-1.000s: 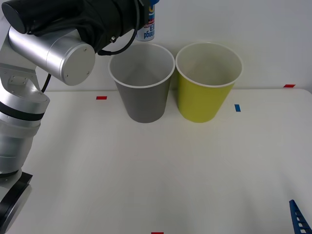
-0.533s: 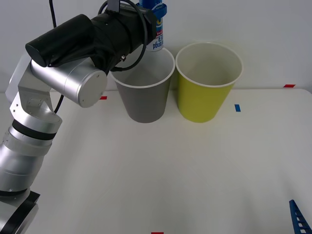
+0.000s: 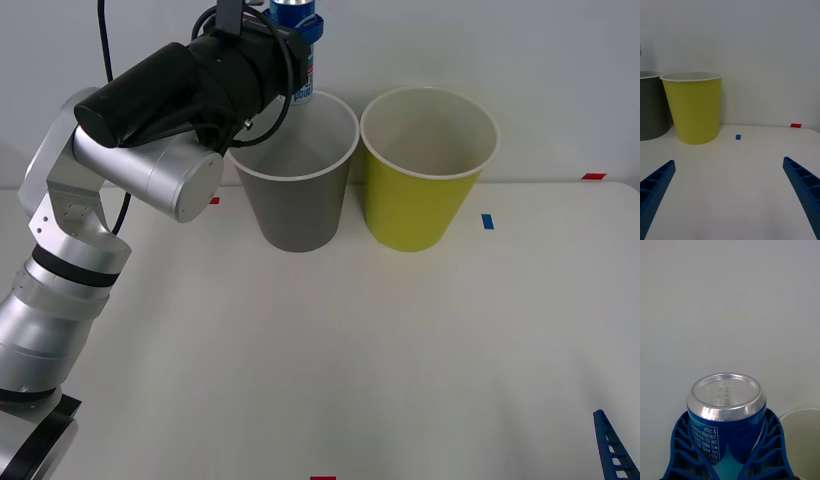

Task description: Put cans in the gray bin and PET bottles in the light green bin.

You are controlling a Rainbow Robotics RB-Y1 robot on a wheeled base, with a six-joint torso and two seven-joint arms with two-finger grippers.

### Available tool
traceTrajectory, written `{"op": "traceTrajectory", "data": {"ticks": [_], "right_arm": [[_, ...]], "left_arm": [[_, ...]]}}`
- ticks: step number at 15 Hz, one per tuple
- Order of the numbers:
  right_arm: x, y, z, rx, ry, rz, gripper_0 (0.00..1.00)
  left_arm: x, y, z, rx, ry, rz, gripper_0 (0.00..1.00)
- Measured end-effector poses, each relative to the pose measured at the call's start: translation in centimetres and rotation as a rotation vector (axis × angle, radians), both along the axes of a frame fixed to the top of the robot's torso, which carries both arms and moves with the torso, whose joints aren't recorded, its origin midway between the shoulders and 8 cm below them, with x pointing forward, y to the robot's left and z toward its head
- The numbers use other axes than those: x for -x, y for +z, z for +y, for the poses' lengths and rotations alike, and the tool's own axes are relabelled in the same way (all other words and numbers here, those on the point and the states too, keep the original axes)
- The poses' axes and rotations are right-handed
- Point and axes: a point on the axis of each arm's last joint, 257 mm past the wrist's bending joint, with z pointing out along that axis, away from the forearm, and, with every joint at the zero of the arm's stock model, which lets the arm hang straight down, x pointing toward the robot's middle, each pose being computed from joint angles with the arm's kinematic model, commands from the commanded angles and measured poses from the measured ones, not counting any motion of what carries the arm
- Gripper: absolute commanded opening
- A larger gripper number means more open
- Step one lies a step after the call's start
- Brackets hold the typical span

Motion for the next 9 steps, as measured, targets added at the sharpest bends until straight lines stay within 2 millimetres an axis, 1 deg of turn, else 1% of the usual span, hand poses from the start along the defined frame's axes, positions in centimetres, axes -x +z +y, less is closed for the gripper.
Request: {"op": "traceTrajectory", "data": {"ticks": [9], "right_arm": [[0.0,0.0,0.0,0.0,0.0,0.0,1.0]], "left_arm": [[-0.32,-0.1,0.92,-0.02,0.018,-0.005,0.0]]}}
